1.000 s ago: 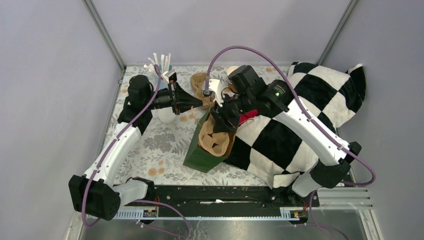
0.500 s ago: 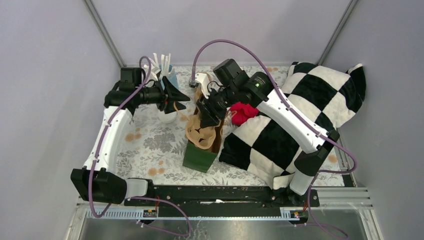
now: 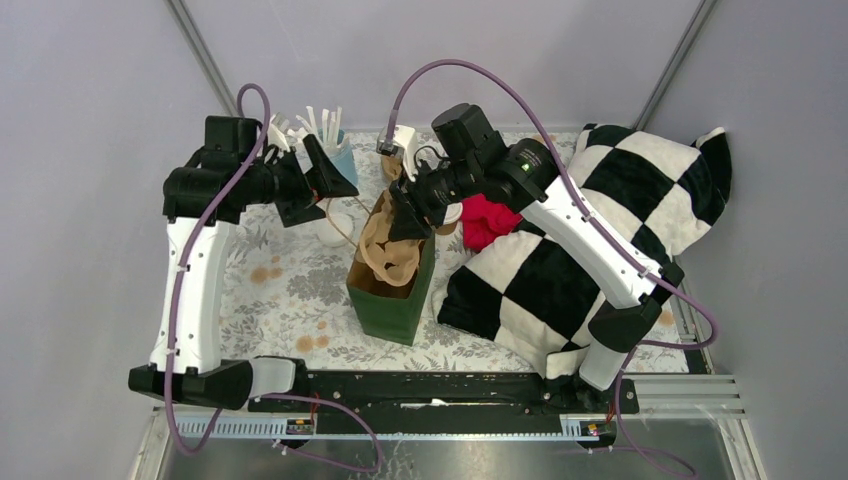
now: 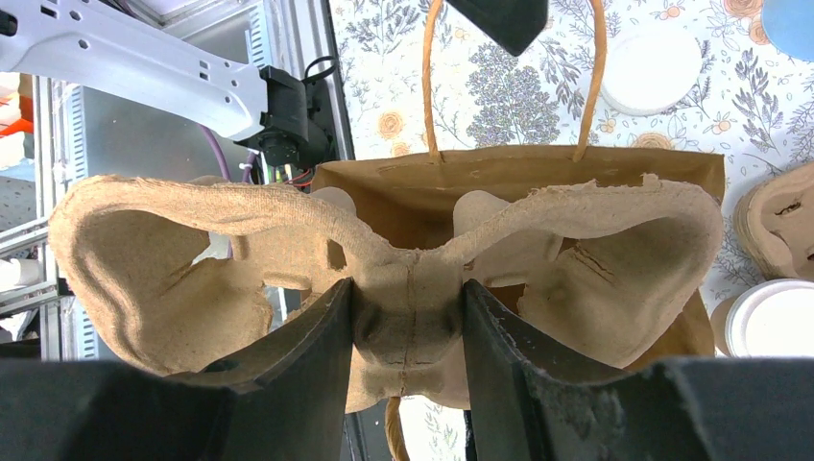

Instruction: Pack the takeout coffee

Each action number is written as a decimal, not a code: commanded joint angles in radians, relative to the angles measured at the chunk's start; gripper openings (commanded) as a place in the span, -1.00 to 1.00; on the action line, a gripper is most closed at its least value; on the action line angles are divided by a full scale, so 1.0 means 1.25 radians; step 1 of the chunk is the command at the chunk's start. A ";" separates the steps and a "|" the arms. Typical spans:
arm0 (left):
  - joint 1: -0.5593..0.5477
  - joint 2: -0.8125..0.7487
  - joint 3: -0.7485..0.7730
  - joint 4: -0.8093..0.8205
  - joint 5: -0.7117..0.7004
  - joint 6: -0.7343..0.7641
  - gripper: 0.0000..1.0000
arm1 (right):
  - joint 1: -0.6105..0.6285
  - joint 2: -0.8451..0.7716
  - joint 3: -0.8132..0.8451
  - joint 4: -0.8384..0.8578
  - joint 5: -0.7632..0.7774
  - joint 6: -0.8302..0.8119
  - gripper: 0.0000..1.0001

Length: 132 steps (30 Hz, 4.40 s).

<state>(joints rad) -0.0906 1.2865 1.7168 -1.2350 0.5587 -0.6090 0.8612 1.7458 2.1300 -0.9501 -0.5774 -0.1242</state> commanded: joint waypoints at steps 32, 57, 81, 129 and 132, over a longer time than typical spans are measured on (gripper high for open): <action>-0.285 -0.048 -0.148 0.115 -0.281 0.150 -0.87 | 0.007 -0.004 -0.048 -0.031 -0.056 -0.087 -0.17; -0.366 -0.062 -0.126 0.198 -0.297 0.210 -1.00 | 0.004 -0.089 -0.206 -0.004 -0.049 -0.092 -0.17; -0.395 -0.046 -0.120 0.185 -0.182 0.258 -1.00 | -0.045 -0.019 -0.122 -0.065 0.138 -0.157 -0.19; -0.396 -0.084 -0.179 0.260 -0.153 0.197 -1.00 | 0.016 -0.132 -0.317 0.084 0.158 -0.260 -0.15; -0.395 -0.084 -0.180 0.264 -0.134 0.192 -1.00 | 0.017 -0.124 -0.307 0.072 0.135 -0.270 -0.16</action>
<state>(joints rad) -0.5812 1.2041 1.4765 -0.9730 0.3405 -0.3534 0.8700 1.5978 1.7008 -0.8768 -0.3260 -0.4343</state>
